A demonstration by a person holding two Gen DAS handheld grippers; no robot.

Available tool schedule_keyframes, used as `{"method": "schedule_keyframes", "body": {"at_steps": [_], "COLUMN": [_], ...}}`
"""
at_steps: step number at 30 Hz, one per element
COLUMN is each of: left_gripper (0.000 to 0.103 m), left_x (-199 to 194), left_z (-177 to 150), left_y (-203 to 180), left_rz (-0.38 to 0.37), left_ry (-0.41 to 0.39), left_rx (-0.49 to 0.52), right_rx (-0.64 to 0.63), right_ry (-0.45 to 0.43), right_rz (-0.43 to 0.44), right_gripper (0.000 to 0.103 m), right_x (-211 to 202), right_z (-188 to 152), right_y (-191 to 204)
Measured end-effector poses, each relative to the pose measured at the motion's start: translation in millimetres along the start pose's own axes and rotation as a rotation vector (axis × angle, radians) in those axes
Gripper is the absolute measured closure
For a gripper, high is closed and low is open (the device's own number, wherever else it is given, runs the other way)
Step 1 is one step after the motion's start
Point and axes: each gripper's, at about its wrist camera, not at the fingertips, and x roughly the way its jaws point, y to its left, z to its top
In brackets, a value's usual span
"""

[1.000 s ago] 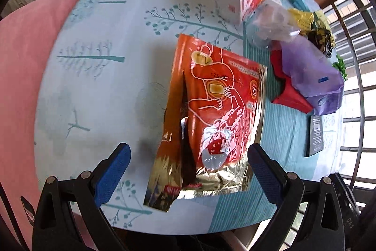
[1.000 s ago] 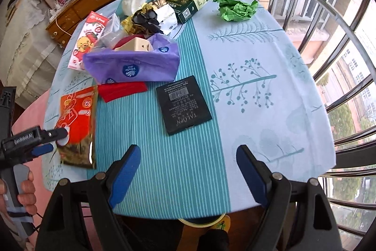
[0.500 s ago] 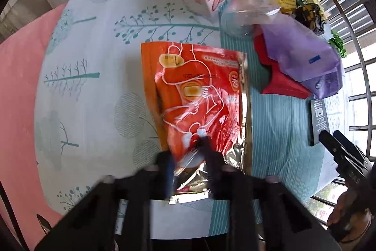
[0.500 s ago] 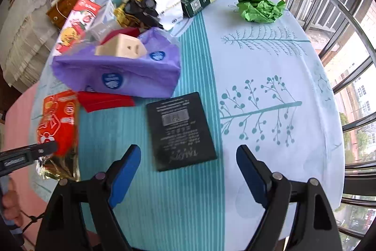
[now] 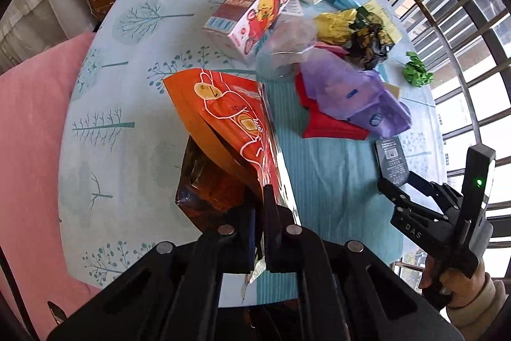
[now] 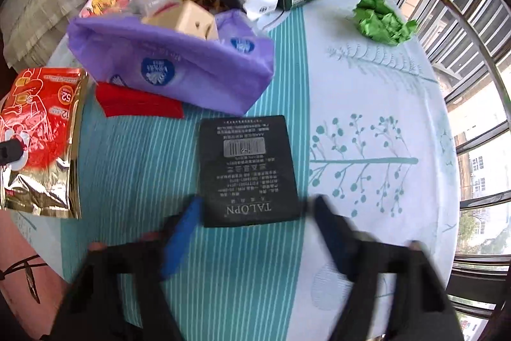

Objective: Collect trash
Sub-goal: 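Carry both items over the floor bin and open both tools to drop them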

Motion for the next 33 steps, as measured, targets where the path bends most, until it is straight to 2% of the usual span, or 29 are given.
{"method": "schedule_keyframes", "body": {"at_steps": [2, 6, 11, 15, 19, 22, 27, 33], "left_gripper": [0.101, 0.101, 0.101, 0.101, 0.101, 0.101, 0.101, 0.101], "left_x": [-12.4, -39.8, -65.6, -81.7, -100.3, -108.8, -106.9, -102.7], "left_z": [-8.9, -35.4, -67.0, -100.2, -138.4, -170.4, -218.3, -246.1], "left_y": [4.4, 6.1, -7.1, -21.7, -39.0, -47.1, -54.9, -49.9], "left_rz": [-0.002, -0.002, 0.001, 0.008, 0.029, 0.045, 0.085, 0.095], "left_ry": [-0.007, -0.016, -0.047, -0.072, -0.123, -0.147, -0.126, -0.088], "left_rx": [0.009, 0.046, 0.07, 0.052, 0.06, 0.048, 0.05, 0.055], "right_rx": [0.021, 0.099, 0.102, 0.07, 0.045, -0.009, -0.101, -0.143], "right_ry": [0.022, 0.05, 0.028, -0.004, 0.002, 0.016, 0.047, 0.117], "right_rz": [0.021, 0.118, 0.219, 0.285, 0.355, 0.371, 0.377, 0.381], "right_gripper": [0.043, 0.043, 0.043, 0.043, 0.043, 0.043, 0.043, 0.043], "right_x": [-1.2, -9.2, -35.9, -64.0, -89.3, -101.7, -110.0, -102.0], "right_z": [-2.2, -9.0, -31.5, -62.0, -100.3, -123.5, -157.6, -187.2], "right_y": [-2.8, -14.4, -16.2, -15.9, -13.7, -11.9, -3.7, 9.9]}}
